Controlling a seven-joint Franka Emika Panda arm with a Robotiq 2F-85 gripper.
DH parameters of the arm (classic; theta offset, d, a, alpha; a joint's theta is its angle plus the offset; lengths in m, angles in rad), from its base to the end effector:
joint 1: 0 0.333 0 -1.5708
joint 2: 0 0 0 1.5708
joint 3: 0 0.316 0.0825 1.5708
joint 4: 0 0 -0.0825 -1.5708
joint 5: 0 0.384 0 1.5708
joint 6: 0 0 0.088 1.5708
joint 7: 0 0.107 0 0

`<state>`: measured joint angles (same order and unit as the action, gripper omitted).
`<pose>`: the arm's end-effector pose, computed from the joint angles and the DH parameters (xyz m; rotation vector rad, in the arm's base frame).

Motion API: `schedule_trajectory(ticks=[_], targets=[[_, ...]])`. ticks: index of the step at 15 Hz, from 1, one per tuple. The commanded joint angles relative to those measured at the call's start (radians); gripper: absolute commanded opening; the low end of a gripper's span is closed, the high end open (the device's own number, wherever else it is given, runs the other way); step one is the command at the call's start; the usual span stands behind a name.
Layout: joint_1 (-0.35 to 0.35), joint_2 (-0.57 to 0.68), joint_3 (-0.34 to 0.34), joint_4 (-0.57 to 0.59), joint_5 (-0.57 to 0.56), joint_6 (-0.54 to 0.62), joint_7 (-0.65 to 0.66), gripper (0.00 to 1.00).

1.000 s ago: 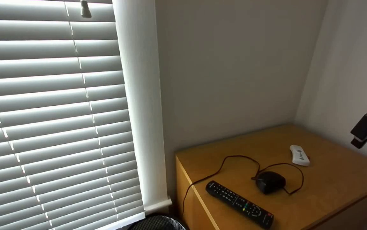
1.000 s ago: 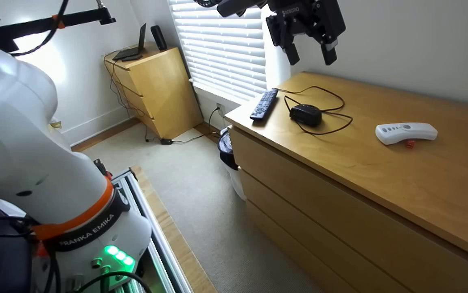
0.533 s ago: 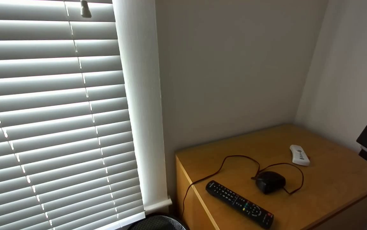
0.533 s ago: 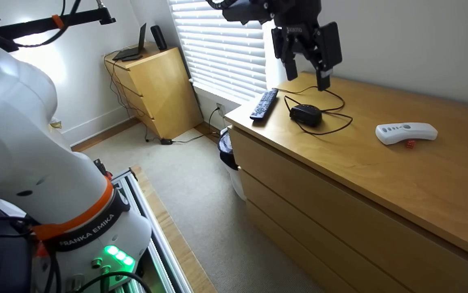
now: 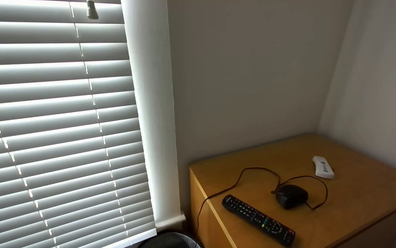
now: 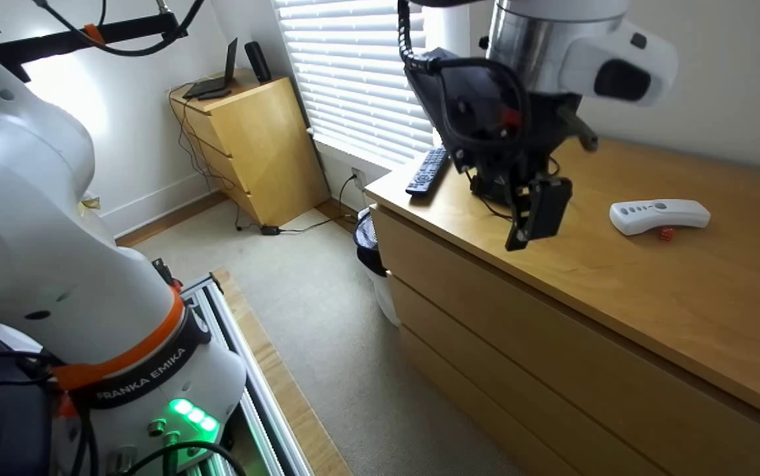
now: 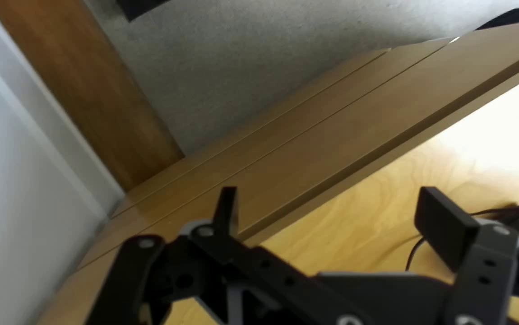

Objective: Open the top drawer

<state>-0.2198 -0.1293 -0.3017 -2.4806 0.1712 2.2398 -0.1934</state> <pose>0.3914 -0.2176 0.3272 -2.8731 0.6392 0.0794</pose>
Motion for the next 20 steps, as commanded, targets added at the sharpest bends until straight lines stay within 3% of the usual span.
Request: schedule_trajectory(ticks=[1,5,12,18,19,20], targets=[[-0.028,0.081,-0.056,0.048,0.186,-0.126,-0.16,1.0],[-0.081,0.173,-0.085,0.082,0.347,-0.222,-0.305,1.0],[-0.168,0.357,-0.053,0.09,0.49,-0.044,-0.421,1.0],[-0.274,0.507,-0.016,0.157,0.626,-0.109,-0.513,1.0],[-0.237,0.445,-0.023,0.111,0.572,-0.059,-0.461,1.0],[-0.246,0.46,-0.021,0.118,0.576,-0.064,-0.469,1.0]])
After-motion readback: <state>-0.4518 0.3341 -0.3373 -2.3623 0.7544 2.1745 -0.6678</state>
